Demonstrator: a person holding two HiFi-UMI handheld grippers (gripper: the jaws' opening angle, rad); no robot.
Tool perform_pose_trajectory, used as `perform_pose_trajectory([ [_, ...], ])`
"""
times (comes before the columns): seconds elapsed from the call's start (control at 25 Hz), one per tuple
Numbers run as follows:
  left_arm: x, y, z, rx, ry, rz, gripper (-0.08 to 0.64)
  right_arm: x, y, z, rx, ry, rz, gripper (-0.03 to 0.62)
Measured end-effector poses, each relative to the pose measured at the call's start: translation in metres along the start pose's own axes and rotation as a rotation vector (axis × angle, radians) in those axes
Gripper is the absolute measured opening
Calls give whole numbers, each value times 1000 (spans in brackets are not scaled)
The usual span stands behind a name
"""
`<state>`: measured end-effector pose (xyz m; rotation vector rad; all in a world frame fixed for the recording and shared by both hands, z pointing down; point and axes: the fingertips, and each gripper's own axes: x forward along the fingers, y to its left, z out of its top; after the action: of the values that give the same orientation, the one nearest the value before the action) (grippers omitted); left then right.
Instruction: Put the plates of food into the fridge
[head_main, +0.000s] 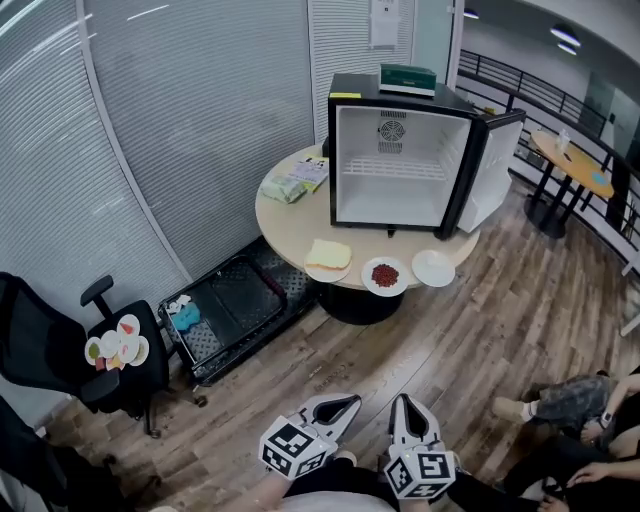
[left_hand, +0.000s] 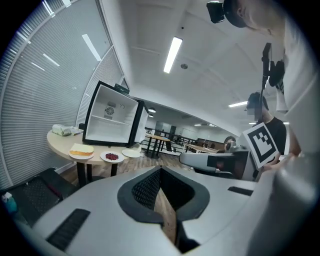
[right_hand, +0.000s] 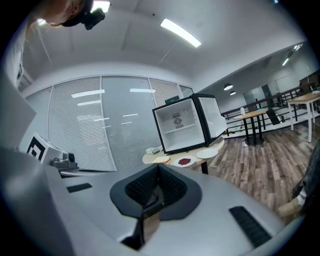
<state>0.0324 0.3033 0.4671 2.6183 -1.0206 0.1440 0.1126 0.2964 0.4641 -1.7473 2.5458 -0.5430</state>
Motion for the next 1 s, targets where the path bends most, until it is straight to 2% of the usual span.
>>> perform_pose_trajectory([
  [0.16,9,5,5,3,-11,6,4,8,-1,1,-8,-2,7,8],
  [0.32,22,17,-3,-19,17,7,5,24,-8,-8,38,46,35,8],
  [0.44,32,34,-3,-36,29,24,5,37,-17,-5,33,51,23,8],
  [1.0,133,114,59,-32,6,-19,5,148,-75,34,21,60,-8,8],
])
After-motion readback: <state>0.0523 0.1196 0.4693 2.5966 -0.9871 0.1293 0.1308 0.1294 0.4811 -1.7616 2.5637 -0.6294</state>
